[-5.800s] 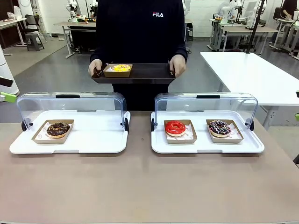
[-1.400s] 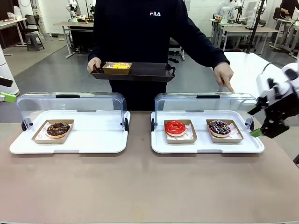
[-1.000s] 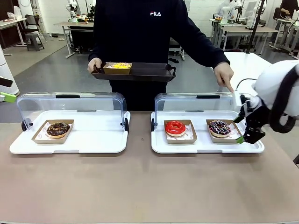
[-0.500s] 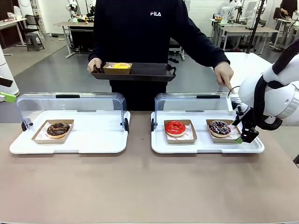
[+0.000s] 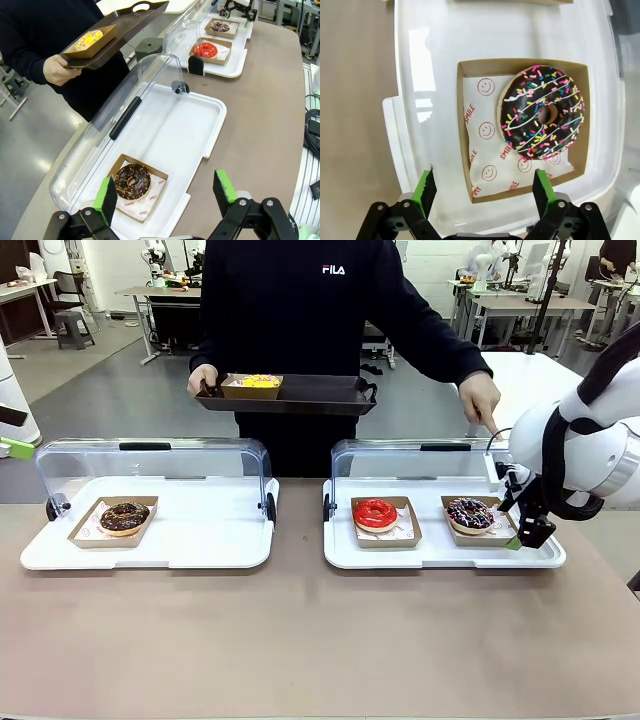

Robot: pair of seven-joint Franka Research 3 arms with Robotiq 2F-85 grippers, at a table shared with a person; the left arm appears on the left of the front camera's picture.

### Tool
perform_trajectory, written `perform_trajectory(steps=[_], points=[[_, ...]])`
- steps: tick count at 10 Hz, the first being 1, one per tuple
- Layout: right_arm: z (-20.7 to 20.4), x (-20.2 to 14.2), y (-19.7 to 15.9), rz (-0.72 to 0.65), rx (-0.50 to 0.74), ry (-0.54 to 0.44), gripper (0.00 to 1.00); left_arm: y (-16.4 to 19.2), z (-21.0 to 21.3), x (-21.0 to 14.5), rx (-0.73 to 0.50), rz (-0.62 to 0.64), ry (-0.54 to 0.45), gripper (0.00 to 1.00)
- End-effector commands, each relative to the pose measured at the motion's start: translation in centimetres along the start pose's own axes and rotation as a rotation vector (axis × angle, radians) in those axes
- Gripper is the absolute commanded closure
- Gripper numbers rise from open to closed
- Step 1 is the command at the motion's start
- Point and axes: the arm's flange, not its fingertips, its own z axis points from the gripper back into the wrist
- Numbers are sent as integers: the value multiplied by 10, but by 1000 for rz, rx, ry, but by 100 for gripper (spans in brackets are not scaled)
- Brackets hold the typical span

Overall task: Provide the desired donut to the person.
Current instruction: Pick up and lift the Paper togo box containing the Donut pointed at by the person.

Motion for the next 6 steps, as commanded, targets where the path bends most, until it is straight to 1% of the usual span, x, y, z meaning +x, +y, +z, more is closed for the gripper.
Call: perform_trajectory(steps=[1, 3, 4, 5, 6], points=[[-9, -5, -7, 0, 7, 26, 0, -1, 0, -1, 0, 0, -13, 0], [-10, -6, -7, -7, 12, 41, 55, -1, 0, -1, 0, 0, -13, 0], [-10, -6, -8, 3, 19, 42, 84, -1, 0, -1, 0, 0, -13, 0], [-11, -5, -8, 6, 19, 39, 100, -1, 0, -1, 0, 0, -13, 0], [-12, -5, -9, 7, 27, 52, 100, -1, 0, -1, 0, 0, -13, 0]])
